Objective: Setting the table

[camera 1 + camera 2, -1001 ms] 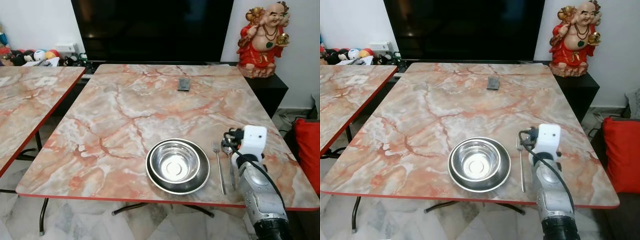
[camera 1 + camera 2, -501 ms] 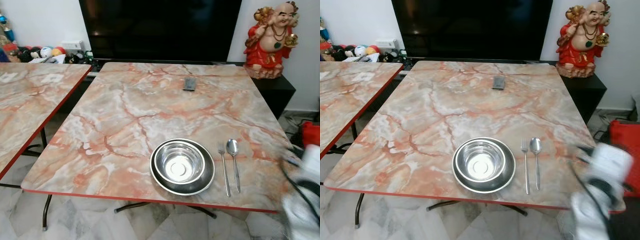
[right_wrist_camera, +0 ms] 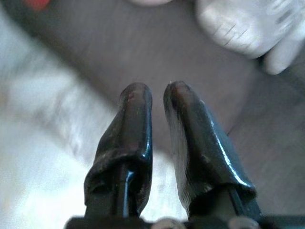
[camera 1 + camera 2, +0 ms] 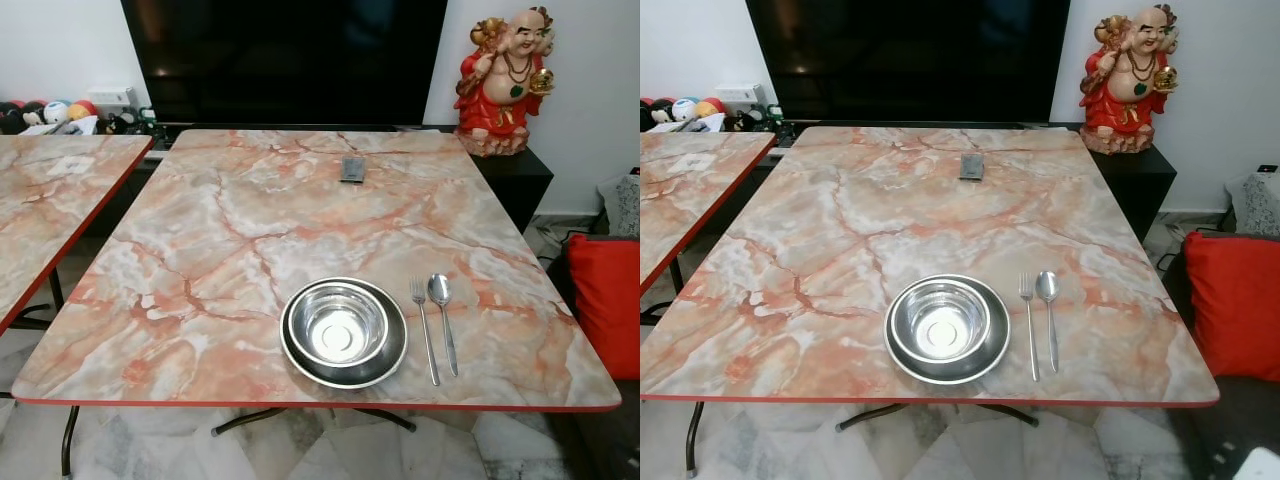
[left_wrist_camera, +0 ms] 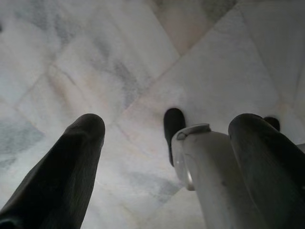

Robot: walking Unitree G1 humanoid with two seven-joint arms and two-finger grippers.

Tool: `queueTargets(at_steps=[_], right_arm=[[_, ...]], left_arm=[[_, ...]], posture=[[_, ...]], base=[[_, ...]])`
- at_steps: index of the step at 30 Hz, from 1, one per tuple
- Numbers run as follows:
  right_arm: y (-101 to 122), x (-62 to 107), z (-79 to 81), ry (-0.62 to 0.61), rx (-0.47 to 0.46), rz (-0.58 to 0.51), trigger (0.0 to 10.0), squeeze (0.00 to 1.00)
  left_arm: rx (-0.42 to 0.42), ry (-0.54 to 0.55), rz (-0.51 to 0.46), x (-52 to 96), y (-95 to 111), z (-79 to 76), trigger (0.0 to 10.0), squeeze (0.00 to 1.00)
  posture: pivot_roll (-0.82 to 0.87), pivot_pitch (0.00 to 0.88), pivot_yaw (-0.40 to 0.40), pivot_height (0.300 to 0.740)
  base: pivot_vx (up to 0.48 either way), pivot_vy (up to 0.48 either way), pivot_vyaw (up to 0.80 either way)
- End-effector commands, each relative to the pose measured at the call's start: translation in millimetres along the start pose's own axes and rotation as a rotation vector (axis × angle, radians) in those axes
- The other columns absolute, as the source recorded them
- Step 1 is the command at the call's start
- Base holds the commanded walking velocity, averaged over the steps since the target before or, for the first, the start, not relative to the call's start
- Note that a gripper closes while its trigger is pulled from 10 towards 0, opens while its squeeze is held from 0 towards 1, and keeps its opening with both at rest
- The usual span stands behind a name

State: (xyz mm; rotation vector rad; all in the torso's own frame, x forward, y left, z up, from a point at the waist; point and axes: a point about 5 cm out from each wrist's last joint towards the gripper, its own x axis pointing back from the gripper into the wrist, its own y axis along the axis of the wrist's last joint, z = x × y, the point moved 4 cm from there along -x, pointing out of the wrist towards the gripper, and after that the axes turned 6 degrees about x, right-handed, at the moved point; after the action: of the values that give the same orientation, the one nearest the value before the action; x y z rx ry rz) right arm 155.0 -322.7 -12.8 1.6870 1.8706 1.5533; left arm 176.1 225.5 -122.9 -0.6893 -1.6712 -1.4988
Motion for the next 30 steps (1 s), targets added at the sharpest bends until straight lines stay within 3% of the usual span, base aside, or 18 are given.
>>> queueTargets(at_steps=[1,5,9,14,20,26,30], right_arm=[[-18.8,-1.7,13.4,0.071,0.016,0.084,10.0,0.0],[-43.7,-7.5,53.8,0.298,0.099,0.184,10.0,0.0],[-65.6,-2.4,83.6,0.469,0.306,0.194,10.0,0.0],[-101.6,28.2,117.5,0.76,0.503,0.221,10.0,0.0],[-118.5,37.1,119.1,0.853,0.59,0.244,10.0,0.0],[-110.1,35.7,125.1,0.861,0.495,0.238,10.0,0.0],[-109.1,37.1,127.4,0.877,0.487,0.232,10.0,0.0]], left_arm=[[0.007,0.006,0.017,0.9,-6.2,0.1,10.0,0.0],[0.014,0.006,0.018,0.8,-6.2,-0.3,10.0,0.0],[0.02,0.013,0.017,0.9,-6.0,0.9,10.0,0.0],[0.024,0.02,0.019,1.0,-6.1,2.4,10.0,0.0],[0.032,0.028,0.018,1.2,-6.0,4.8,10.0,0.0],[0.034,0.038,0.017,1.3,-4.6,8.1,10.0,0.0],[0.037,0.039,0.017,1.3,-4.4,8.6,10.0,0.0]], posture=[[-0.06,0.0,-0.046,0.74],[-0.05,0.0,-0.046,0.74],[-0.04,0.0,-0.052,0.74],[-0.02,0.0,-0.042,0.74],[0.0,0.0,-0.032,0.74],[-0.01,0.0,-0.012,0.74],[0.0,0.0,-0.006,0.74]], base=[[0.0,0.0,0.0],[0.0,0.0,0.0],[0.0,0.0,0.0],[0.0,0.0,0.0],[0.0,0.0,0.0],[0.0,0.118,0.0],[0.0,0.405,0.0]])
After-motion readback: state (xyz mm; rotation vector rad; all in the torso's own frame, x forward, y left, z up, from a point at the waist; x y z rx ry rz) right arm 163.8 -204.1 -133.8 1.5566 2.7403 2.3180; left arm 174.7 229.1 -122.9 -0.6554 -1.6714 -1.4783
